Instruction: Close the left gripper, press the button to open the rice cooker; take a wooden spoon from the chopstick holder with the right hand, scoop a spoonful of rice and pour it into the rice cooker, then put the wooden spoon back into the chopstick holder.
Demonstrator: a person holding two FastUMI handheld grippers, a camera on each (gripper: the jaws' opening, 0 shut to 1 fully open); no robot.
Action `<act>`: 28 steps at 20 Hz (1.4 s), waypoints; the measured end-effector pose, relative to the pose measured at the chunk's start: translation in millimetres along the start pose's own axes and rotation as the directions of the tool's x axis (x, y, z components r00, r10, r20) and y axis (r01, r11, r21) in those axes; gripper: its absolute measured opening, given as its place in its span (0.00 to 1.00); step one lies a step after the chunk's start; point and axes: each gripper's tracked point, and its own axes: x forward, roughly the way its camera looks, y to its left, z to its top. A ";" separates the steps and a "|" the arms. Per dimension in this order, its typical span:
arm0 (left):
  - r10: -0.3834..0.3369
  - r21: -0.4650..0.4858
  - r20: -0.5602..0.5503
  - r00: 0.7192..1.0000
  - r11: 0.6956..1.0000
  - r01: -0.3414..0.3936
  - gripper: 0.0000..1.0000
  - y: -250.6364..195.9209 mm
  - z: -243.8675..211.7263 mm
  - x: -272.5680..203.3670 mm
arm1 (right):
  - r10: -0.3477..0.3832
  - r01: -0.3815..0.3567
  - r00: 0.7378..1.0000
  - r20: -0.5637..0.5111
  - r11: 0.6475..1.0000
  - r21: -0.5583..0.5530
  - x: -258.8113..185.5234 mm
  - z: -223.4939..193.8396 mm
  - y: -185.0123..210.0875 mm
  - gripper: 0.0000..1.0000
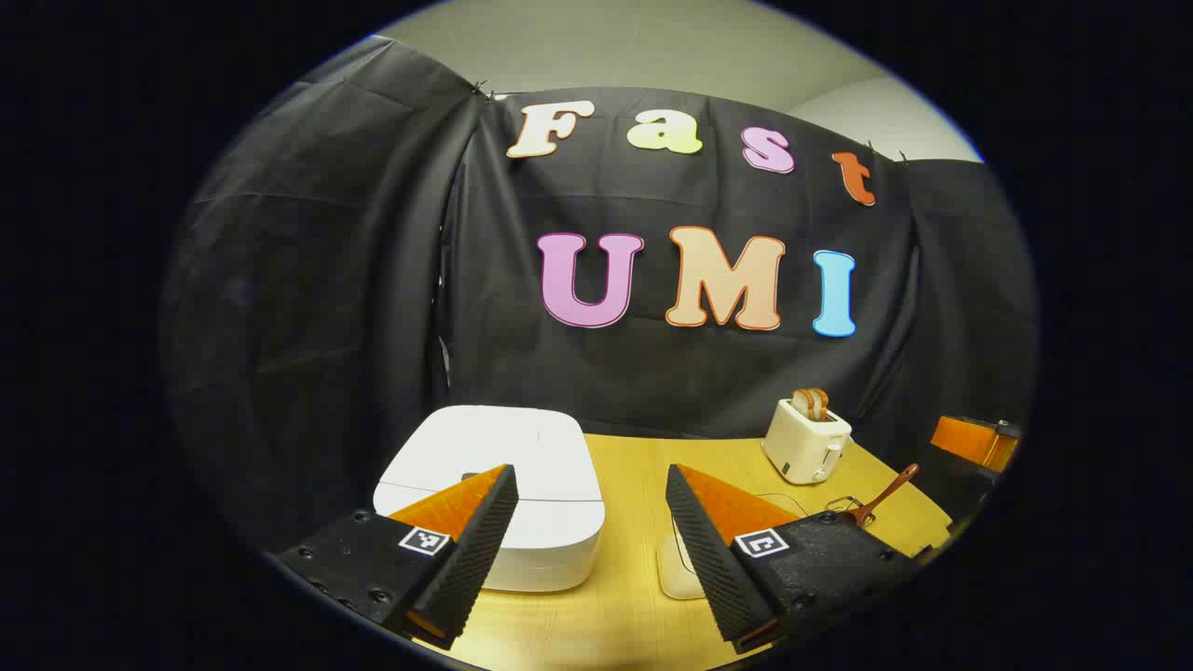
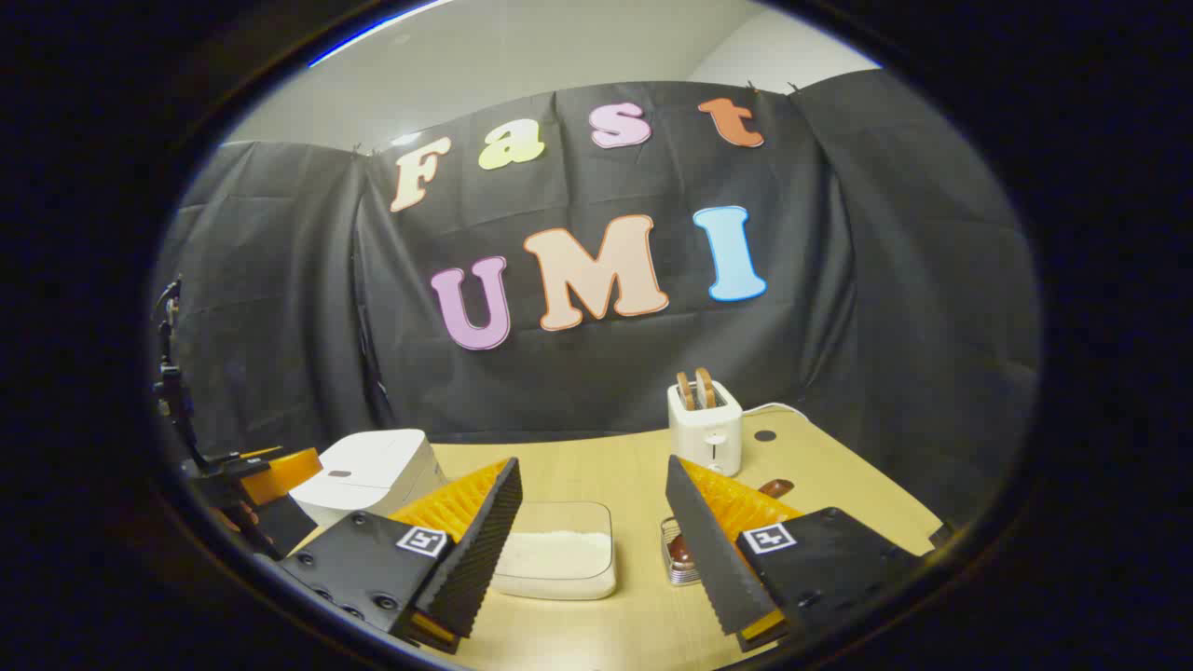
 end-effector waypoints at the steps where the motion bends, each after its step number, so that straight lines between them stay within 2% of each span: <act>1: 0.008 -0.006 -0.003 1.000 1.000 -0.008 0.95 1.9 -2.2 0.0 | 0.001 -0.001 1.000 0.001 1.000 -0.003 1.6 1.3 -1.2 0.98; 8: 0.032 -0.002 -0.005 0.999 0.999 -0.032 0.95 8.5 -6.1 -6.2 | 0.012 -0.012 1.000 -0.002 1.000 -0.006 -3.3 -1.5 0.1 0.98; 28: -0.038 0.041 0.001 0.999 0.998 0.038 0.93 -5.1 -5.9 10.8 | -0.047 0.047 0.999 0.013 0.999 0.002 -3.9 2.3 -10.5 0.98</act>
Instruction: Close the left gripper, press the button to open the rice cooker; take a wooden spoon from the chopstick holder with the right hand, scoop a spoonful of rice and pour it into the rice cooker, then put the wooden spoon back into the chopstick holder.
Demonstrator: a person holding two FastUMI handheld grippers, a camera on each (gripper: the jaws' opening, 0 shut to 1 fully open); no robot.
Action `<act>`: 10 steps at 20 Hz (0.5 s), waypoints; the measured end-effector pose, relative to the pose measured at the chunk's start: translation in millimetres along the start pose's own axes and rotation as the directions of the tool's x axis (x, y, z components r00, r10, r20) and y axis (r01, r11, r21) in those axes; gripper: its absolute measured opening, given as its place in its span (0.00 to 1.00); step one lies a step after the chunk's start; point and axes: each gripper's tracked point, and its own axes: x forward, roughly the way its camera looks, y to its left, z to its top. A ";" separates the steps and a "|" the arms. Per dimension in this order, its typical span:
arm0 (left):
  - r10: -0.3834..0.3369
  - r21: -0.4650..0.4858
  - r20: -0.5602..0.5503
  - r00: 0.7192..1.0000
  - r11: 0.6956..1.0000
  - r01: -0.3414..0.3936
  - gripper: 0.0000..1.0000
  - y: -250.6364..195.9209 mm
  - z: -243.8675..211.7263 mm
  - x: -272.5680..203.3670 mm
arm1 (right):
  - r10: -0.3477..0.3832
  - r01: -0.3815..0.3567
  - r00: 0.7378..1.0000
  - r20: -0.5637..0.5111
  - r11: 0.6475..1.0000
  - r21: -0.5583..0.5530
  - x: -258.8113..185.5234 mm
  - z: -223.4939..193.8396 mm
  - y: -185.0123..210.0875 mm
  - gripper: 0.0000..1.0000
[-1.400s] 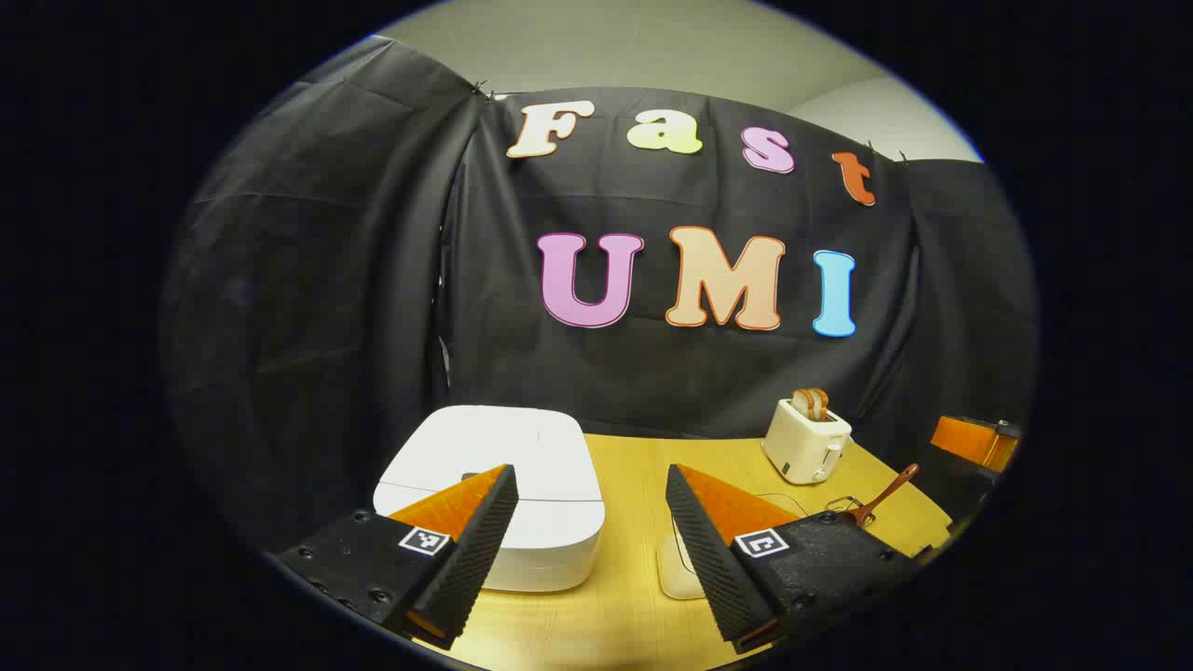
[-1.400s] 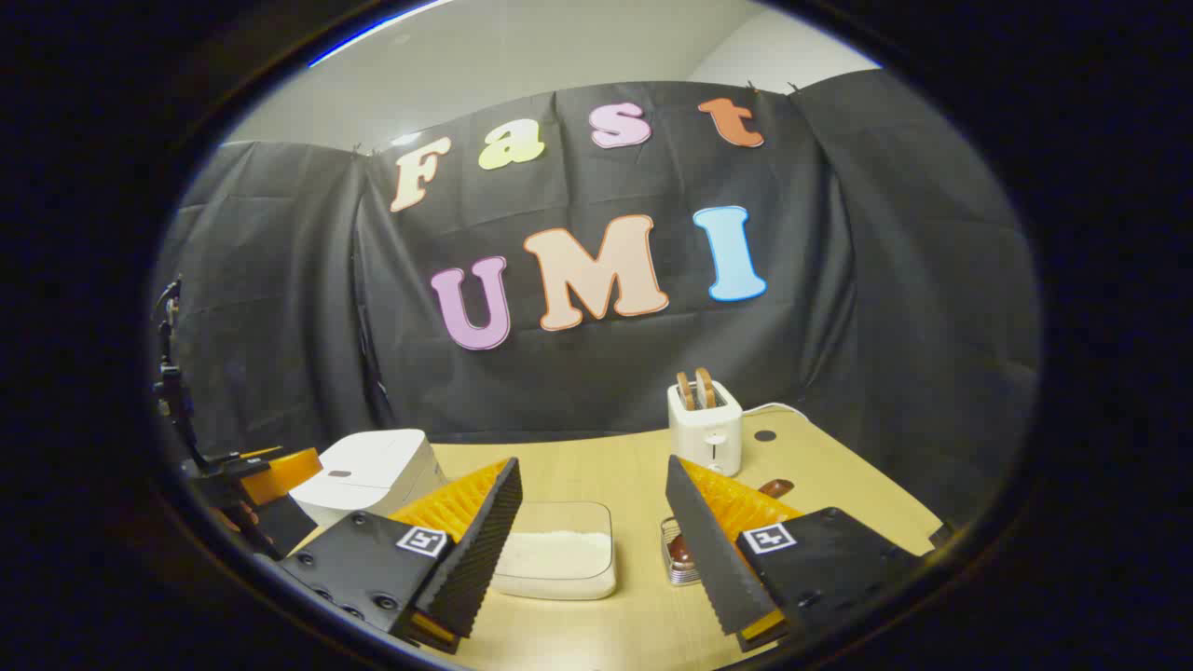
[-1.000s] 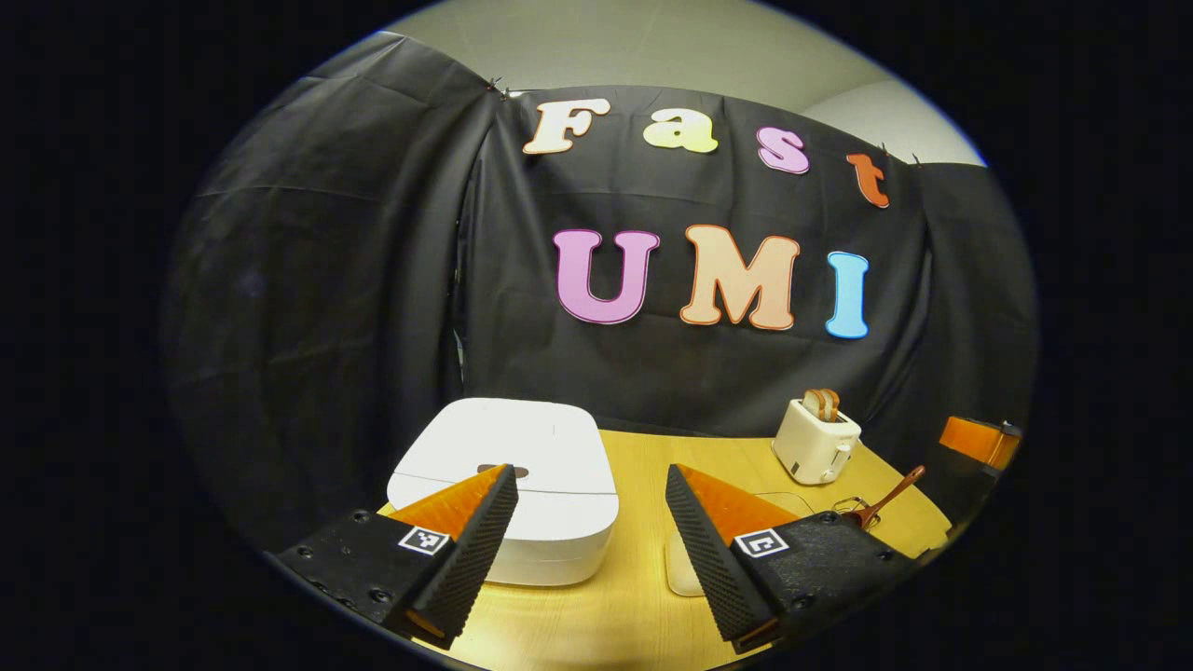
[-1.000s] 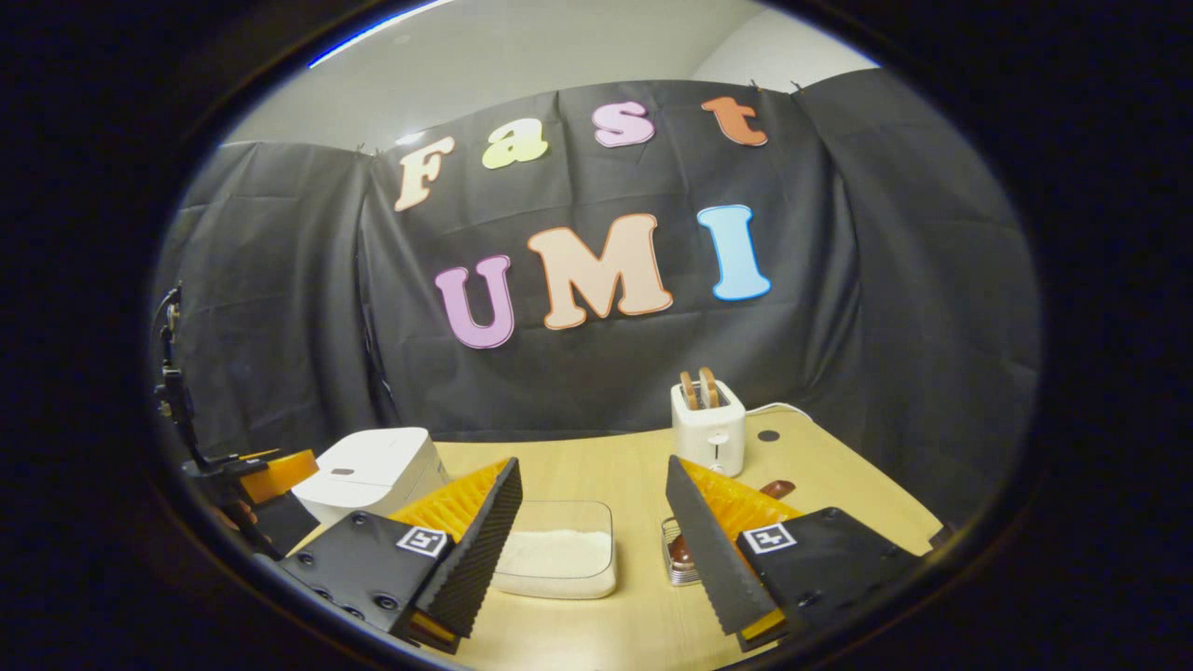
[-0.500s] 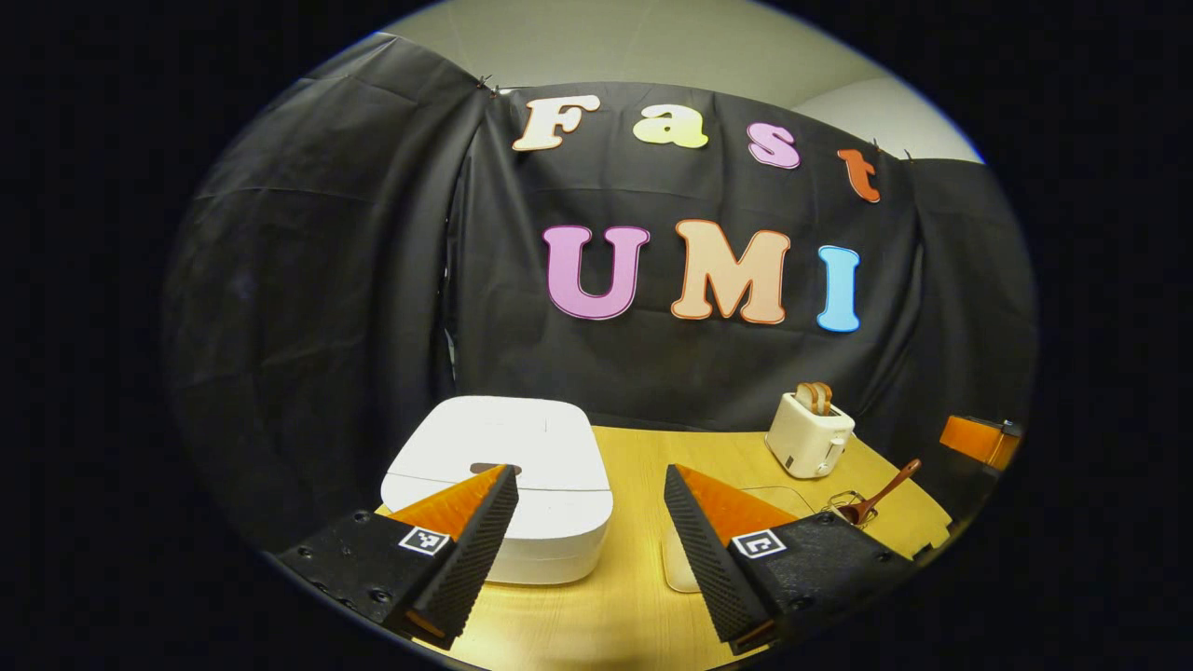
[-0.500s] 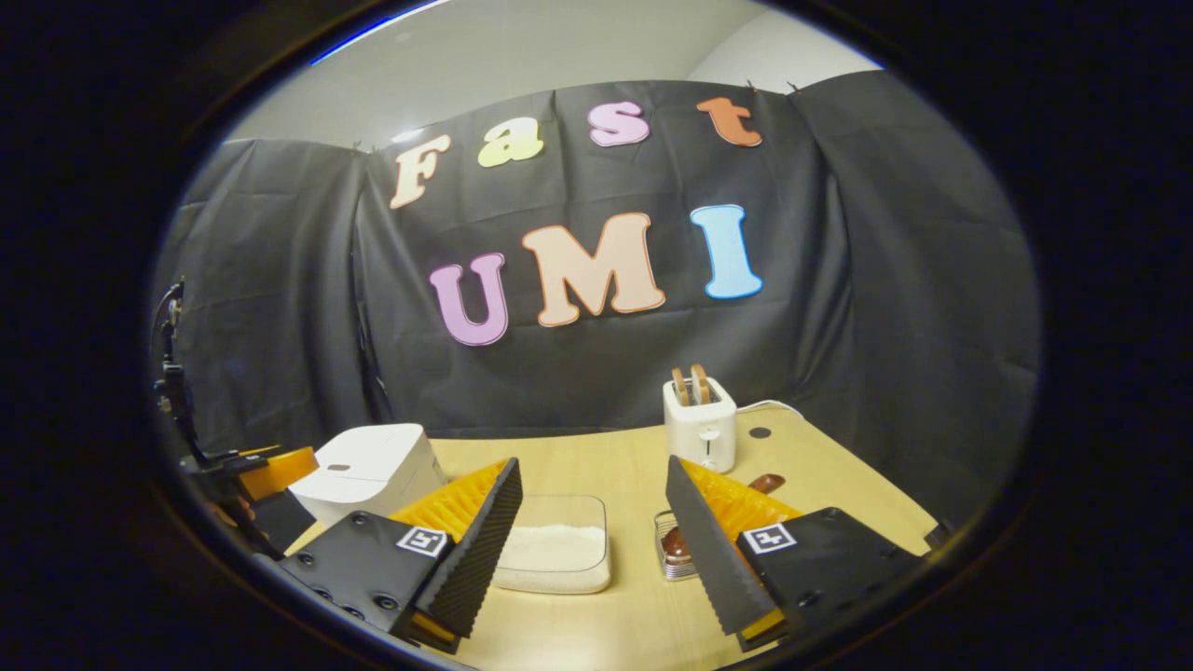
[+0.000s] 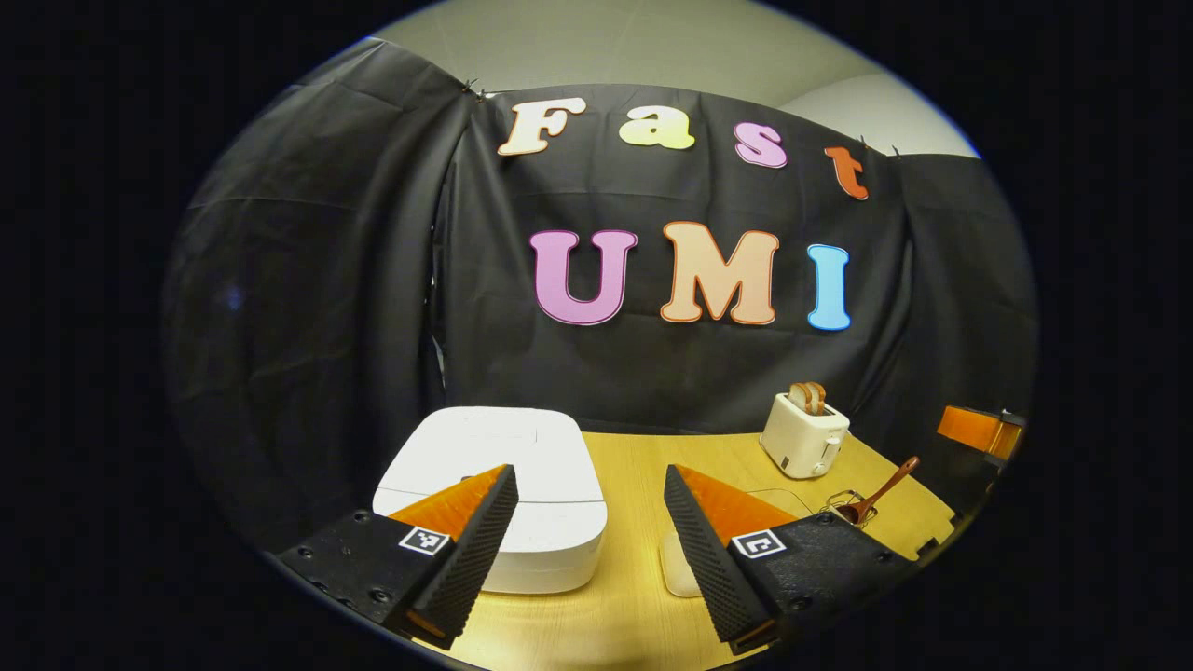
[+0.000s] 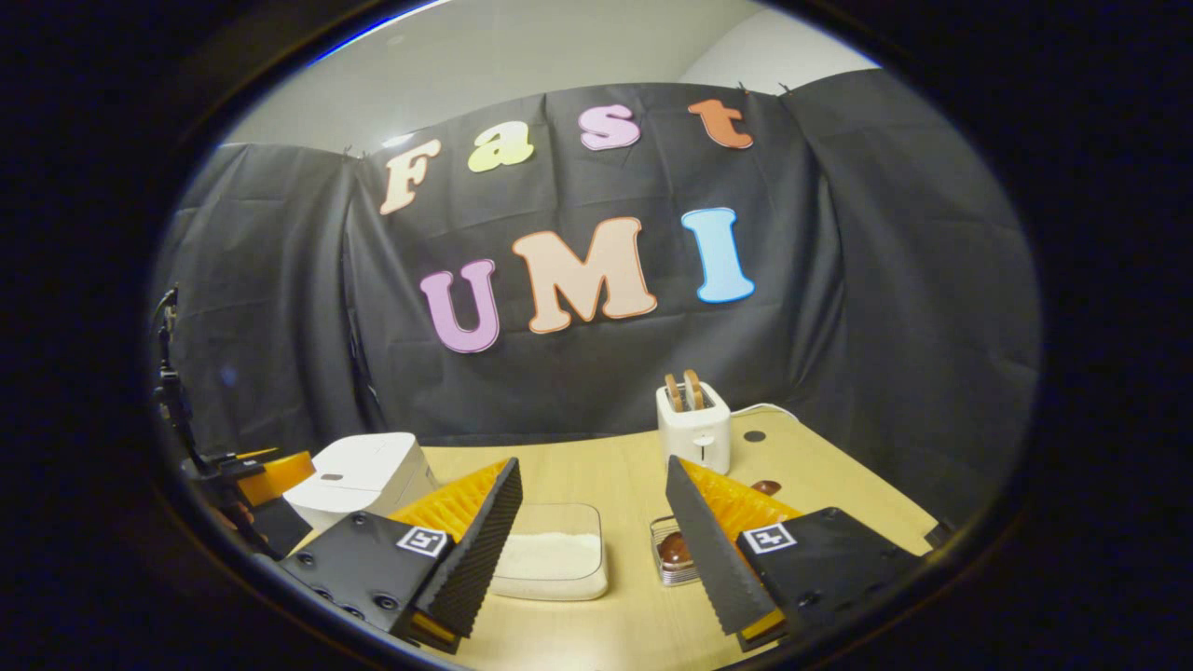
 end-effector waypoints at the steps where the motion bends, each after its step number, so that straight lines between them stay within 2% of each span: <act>1: -0.005 0.001 0.000 1.000 1.000 0.005 0.93 -1.4 1.5 1.9 | -0.003 0.003 1.000 0.000 1.000 -0.001 0.6 -0.5 -1.0 0.98; 6: -0.035 0.000 -0.005 0.999 0.999 0.035 0.93 -9.0 1.1 8.4 | -0.017 0.017 1.000 -0.007 1.000 0.005 2.4 -2.9 -4.1 0.98; 10: -0.057 -0.007 -0.017 0.998 0.998 0.057 0.81 -10.6 -1.7 9.3 | -0.023 0.023 1.000 -0.013 1.000 -0.001 2.8 -5.6 -4.7 0.98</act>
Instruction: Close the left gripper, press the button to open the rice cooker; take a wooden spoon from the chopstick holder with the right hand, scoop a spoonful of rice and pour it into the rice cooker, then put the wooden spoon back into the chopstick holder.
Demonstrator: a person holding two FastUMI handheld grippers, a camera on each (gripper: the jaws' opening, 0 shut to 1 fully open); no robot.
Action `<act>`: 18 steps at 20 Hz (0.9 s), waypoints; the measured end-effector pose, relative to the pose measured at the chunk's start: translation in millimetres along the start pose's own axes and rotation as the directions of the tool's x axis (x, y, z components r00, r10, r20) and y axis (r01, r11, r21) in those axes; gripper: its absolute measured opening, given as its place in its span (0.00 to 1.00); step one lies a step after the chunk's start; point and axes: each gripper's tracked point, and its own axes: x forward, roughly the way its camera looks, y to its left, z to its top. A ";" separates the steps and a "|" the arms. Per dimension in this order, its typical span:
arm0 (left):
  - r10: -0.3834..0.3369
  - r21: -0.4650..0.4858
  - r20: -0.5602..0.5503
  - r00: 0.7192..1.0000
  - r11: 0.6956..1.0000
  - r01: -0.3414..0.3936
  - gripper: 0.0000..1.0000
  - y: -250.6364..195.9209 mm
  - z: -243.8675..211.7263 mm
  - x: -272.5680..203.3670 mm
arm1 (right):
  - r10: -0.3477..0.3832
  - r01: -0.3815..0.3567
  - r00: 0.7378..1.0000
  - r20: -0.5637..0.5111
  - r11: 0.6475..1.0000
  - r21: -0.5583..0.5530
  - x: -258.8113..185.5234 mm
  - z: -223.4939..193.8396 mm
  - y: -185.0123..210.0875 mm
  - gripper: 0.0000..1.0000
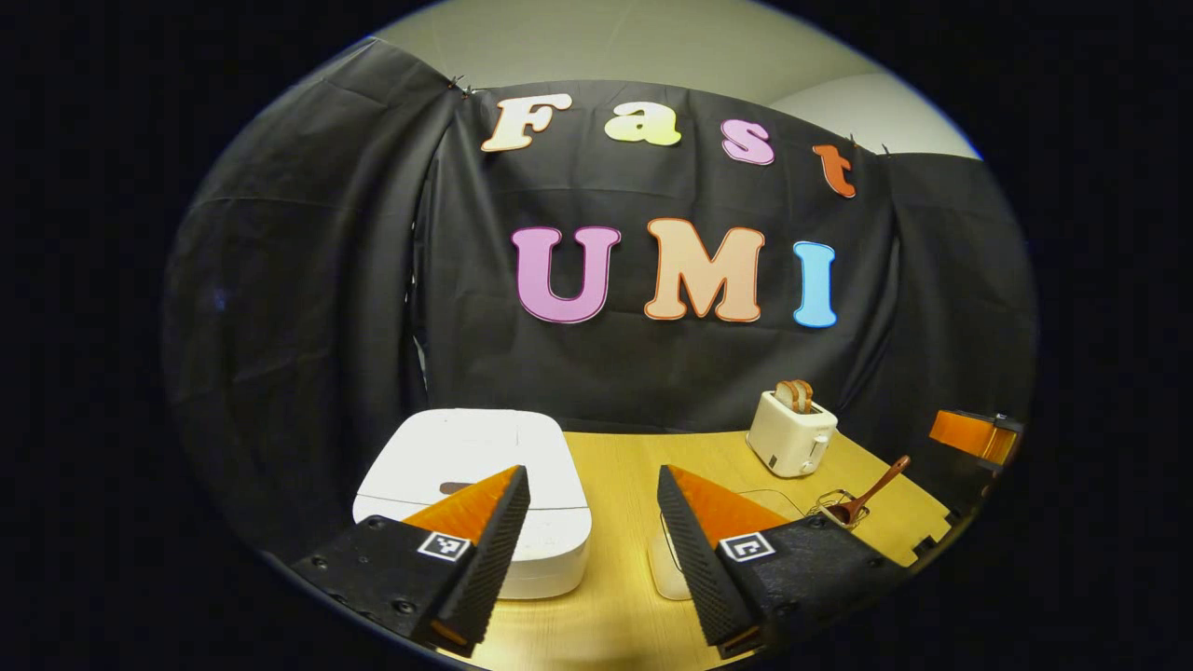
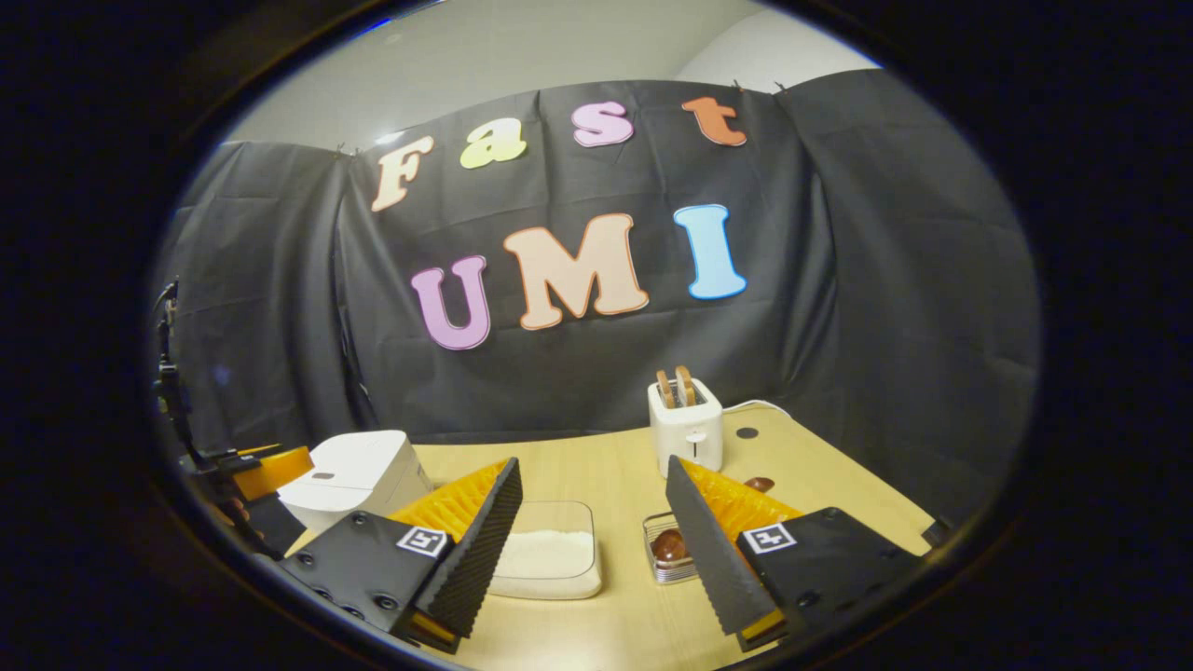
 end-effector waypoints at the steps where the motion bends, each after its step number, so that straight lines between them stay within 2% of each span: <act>1: -0.005 0.004 -0.006 1.000 1.000 0.005 0.71 -0.9 -1.8 0.3 | 0.000 0.000 1.000 -0.002 1.000 -0.001 -0.1 0.2 0.0 0.98; 5: -0.010 0.034 -0.020 1.000 0.999 0.010 0.37 2.3 -2.8 2.8 | -0.004 0.004 1.000 -0.006 1.000 -0.002 1.7 -2.3 -0.1 0.98; 6: -0.011 0.041 -0.019 1.000 0.999 0.011 0.36 3.2 -1.6 4.4 | -0.007 0.007 1.000 -0.009 1.000 -0.003 1.6 -4.3 -0.3 0.98; 7: -0.005 0.044 -0.017 1.000 0.999 0.006 0.23 6.2 0.0 4.0 | -0.008 0.008 1.000 -0.011 1.000 -0.002 1.8 -4.6 -0.8 0.98; 9: -0.007 0.039 -0.012 1.000 0.999 0.007 0.14 8.9 3.2 7.2 | -0.010 0.010 1.000 -0.011 1.000 0.002 2.7 -4.3 -1.1 0.98; 12: 0.000 0.028 -0.029 1.000 1.000 0.001 0.10 17.3 0.0 8.4 | -0.011 0.011 1.000 -0.010 1.000 -0.007 2.9 -5.6 -1.4 0.98; 13: 0.005 0.024 -0.041 0.999 1.000 -0.004 0.01 21.8 -2.0 11.5 | -0.010 0.009 1.000 -0.012 1.000 -0.010 2.9 -5.7 -1.2 0.98; 15: 0.006 0.006 -0.067 0.998 1.000 -0.006 0.00 32.4 -3.1 22.9 | -0.002 0.002 1.000 -0.010 1.000 -0.005 2.5 -5.2 0.9 0.98; 18: 0.044 -0.013 -0.106 0.993 0.999 -0.046 0.00 57.4 -9.0 34.2 | -0.001 0.000 1.000 -0.011 1.000 -0.003 2.8 -5.7 1.9 0.98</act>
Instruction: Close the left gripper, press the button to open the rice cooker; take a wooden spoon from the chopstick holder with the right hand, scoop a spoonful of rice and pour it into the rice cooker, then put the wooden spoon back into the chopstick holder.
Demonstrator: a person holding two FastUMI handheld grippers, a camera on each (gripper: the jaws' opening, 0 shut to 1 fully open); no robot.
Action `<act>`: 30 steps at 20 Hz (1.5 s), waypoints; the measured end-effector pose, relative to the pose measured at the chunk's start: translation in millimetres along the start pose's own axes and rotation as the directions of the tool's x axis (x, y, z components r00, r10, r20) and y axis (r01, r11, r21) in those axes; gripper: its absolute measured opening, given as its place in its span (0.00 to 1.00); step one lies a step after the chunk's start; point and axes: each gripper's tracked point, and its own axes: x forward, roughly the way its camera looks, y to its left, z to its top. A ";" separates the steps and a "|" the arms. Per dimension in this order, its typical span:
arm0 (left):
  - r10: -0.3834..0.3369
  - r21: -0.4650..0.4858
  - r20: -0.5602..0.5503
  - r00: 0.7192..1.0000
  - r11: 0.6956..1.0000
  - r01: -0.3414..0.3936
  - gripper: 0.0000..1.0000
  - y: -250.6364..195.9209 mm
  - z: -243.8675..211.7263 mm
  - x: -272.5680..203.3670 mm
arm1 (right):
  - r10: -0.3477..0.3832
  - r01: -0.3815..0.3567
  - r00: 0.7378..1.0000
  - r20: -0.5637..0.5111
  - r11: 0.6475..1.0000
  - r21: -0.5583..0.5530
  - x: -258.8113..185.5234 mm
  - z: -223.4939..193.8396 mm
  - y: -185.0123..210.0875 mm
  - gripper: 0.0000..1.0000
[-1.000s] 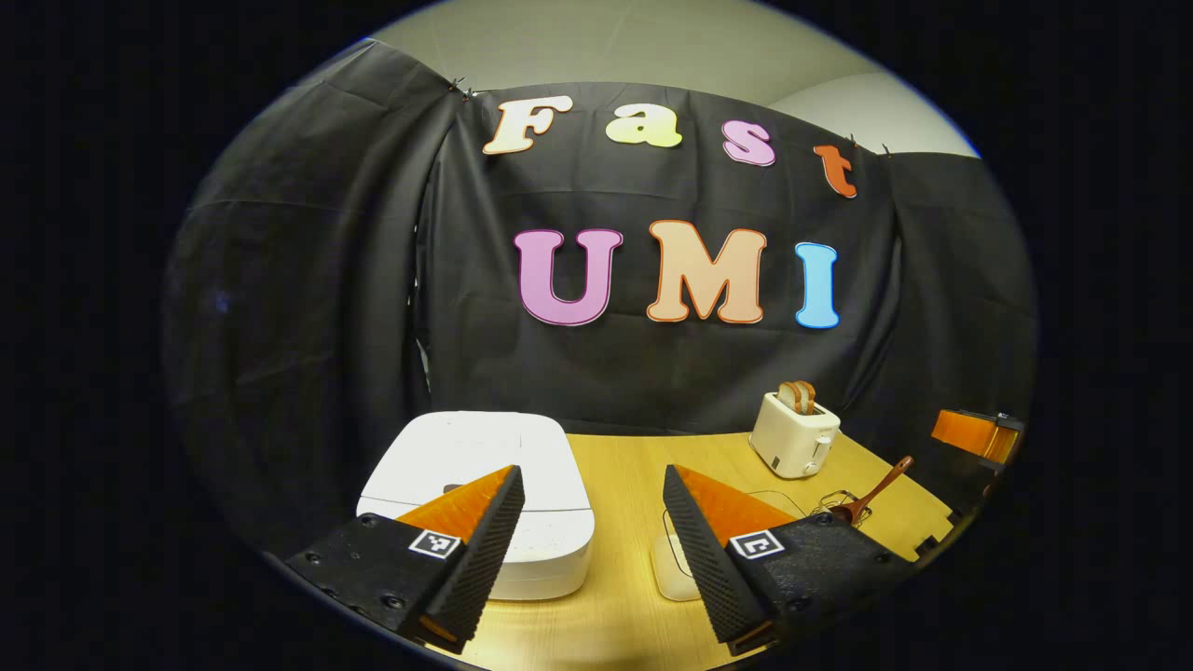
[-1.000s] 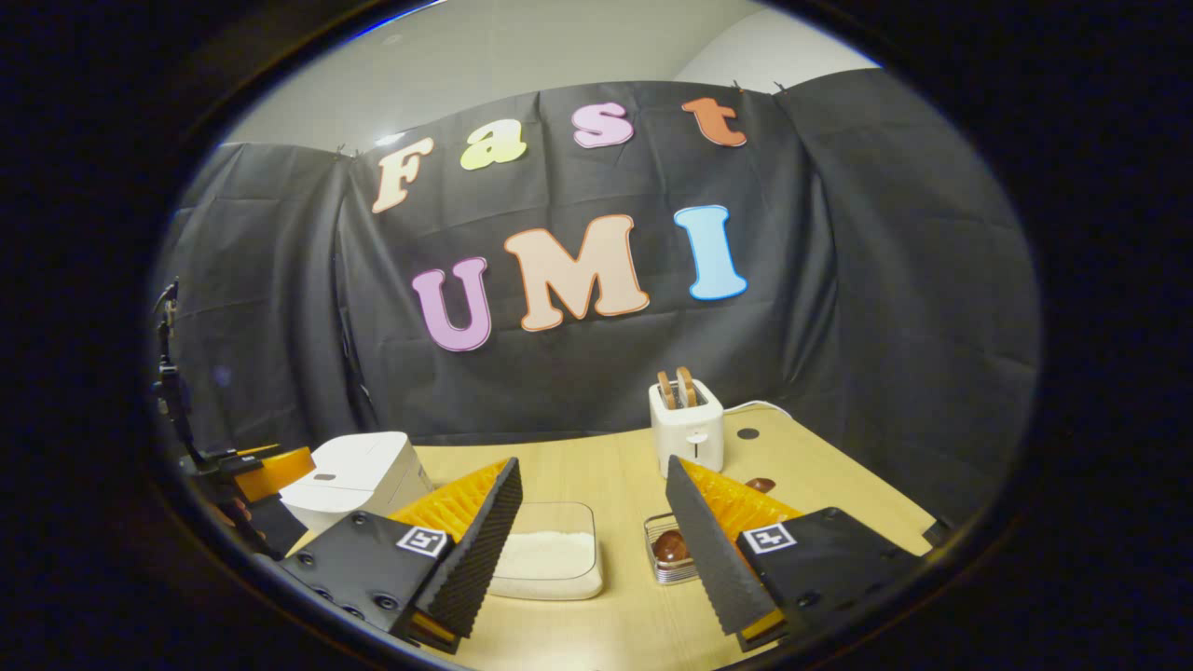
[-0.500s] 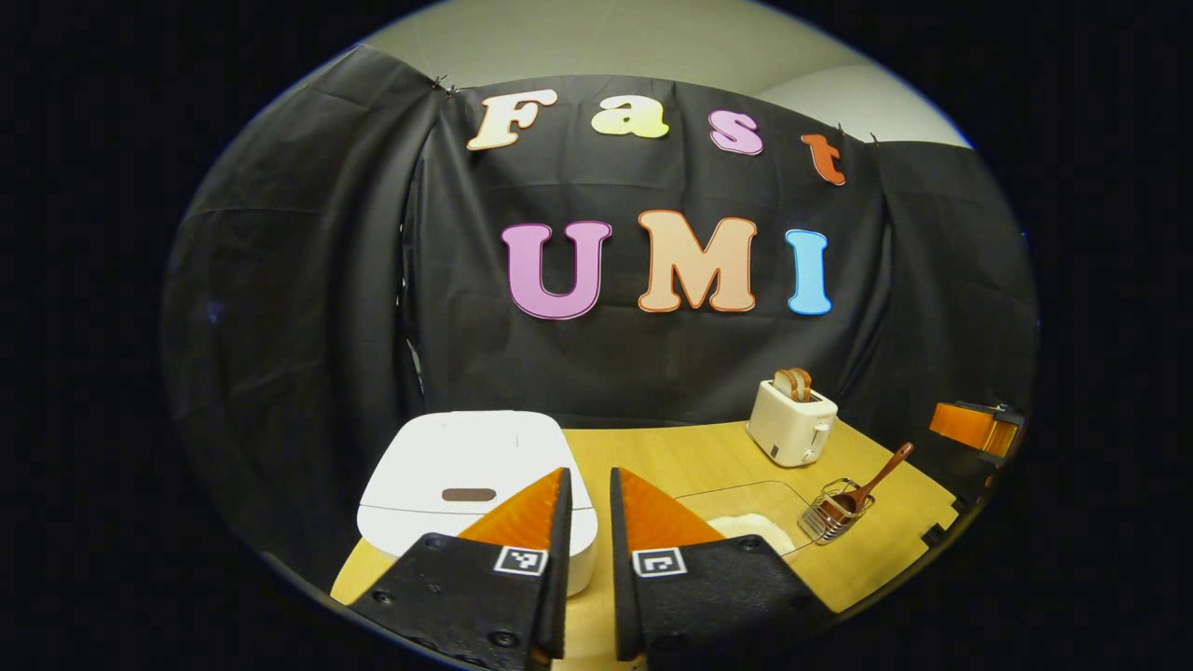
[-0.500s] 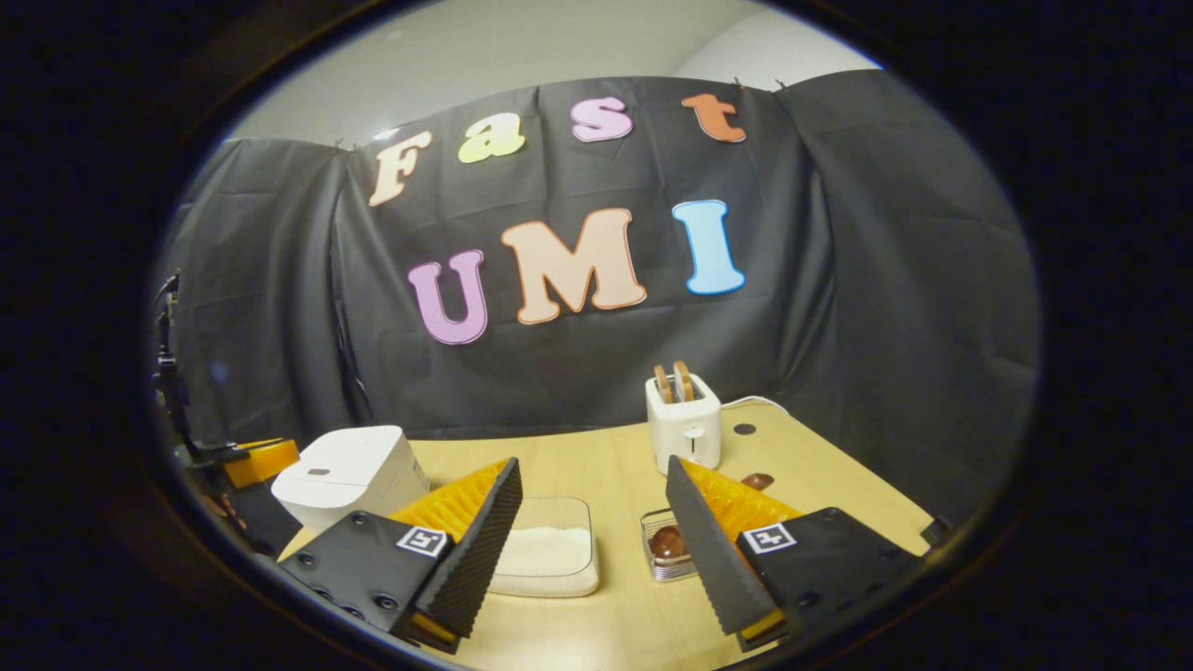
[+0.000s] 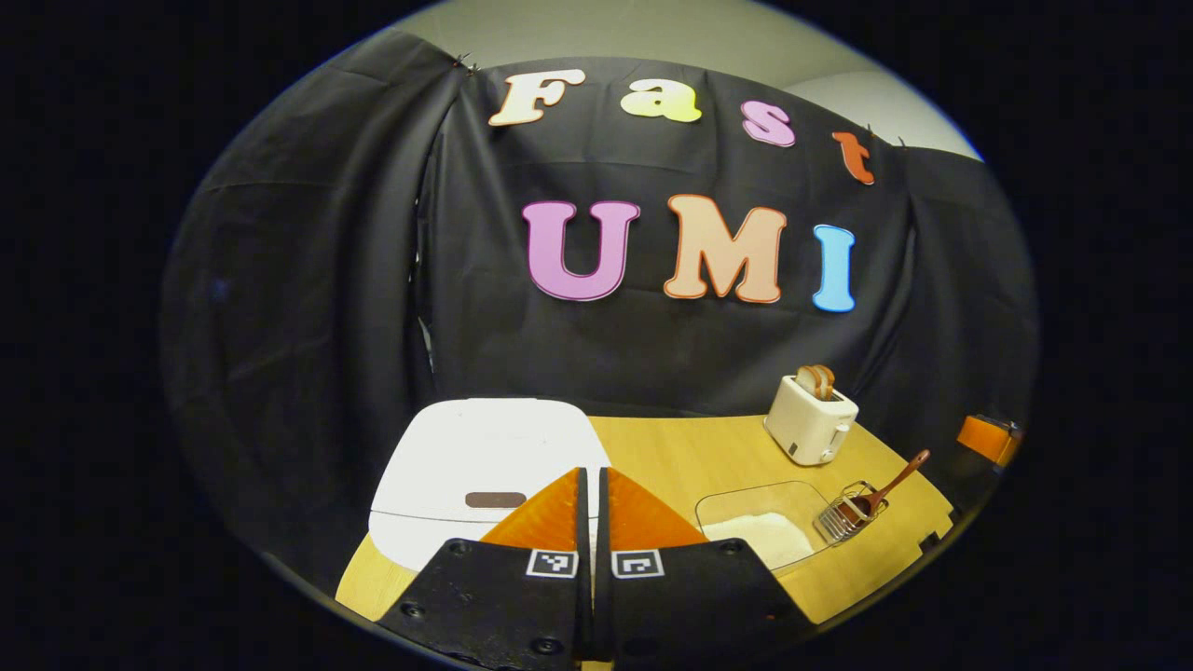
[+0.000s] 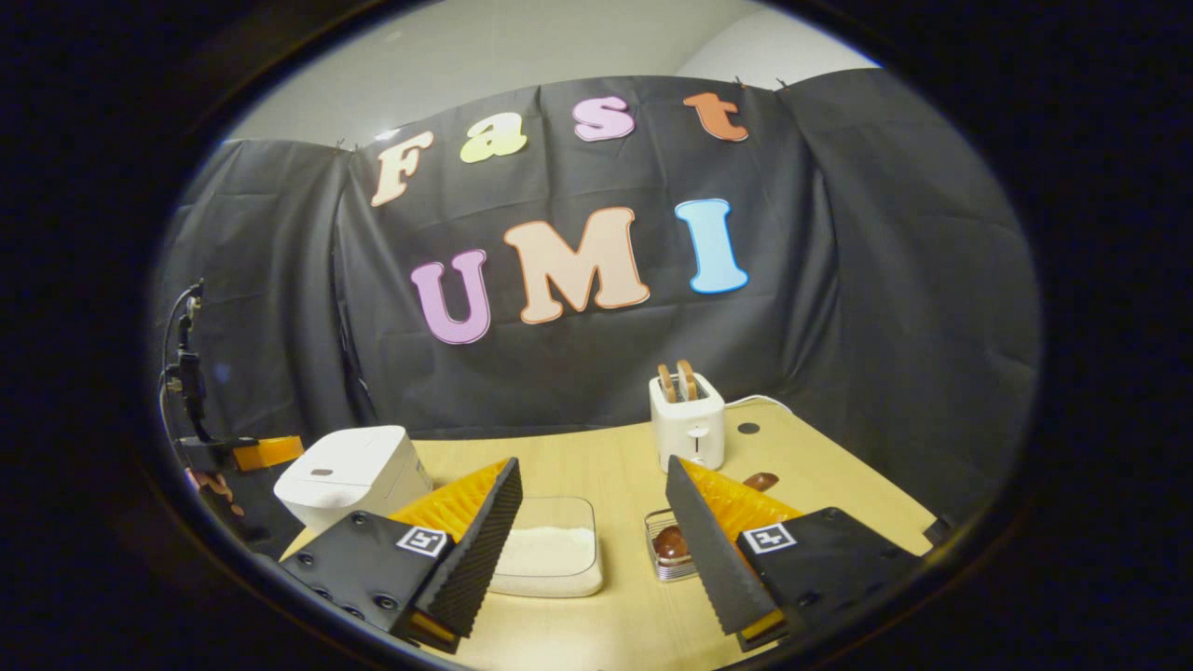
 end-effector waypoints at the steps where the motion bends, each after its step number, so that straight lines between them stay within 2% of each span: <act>1: 0.017 -0.003 -0.008 1.000 1.000 -0.017 0.00 10.1 -2.4 4.8 | -0.001 0.001 1.000 -0.003 1.000 -0.003 0.6 0.1 -0.5 0.98; 5: 0.061 -0.022 -0.073 0.995 0.998 -0.063 0.00 44.3 -15.4 22.2 | -0.012 0.012 1.000 -0.008 1.000 -0.008 1.2 -2.0 -2.3 0.98; 9: 0.073 -0.016 -0.136 0.988 0.997 -0.076 0.00 64.8 -34.5 38.8 | -0.026 0.026 1.000 -0.016 1.000 -0.005 0.5 -4.3 -4.1 0.98; 17: 0.064 -0.027 -0.212 0.975 0.997 -0.071 0.00 68.0 -56.9 54.5 | -0.056 0.055 0.998 -0.026 0.998 -0.005 -2.2 -7.0 -10.5 0.98; 23: 0.085 0.002 -0.194 0.977 0.996 -0.087 0.00 67.6 -48.3 53.6 | -0.044 0.044 0.999 -0.026 0.999 -0.007 0.9 -6.6 -5.9 0.98; 27: 0.107 0.058 -0.081 0.991 0.993 -0.102 0.00 65.7 -5.0 49.9 | -0.041 0.041 0.999 -0.025 0.999 -0.014 0.6 -7.8 -6.8 0.98; 30: 0.110 0.048 -0.010 0.994 0.993 -0.109 0.00 65.0 24.3 47.9 | -0.036 0.036 0.999 -0.025 0.999 -0.005 0.5 -8.9 -7.4 0.98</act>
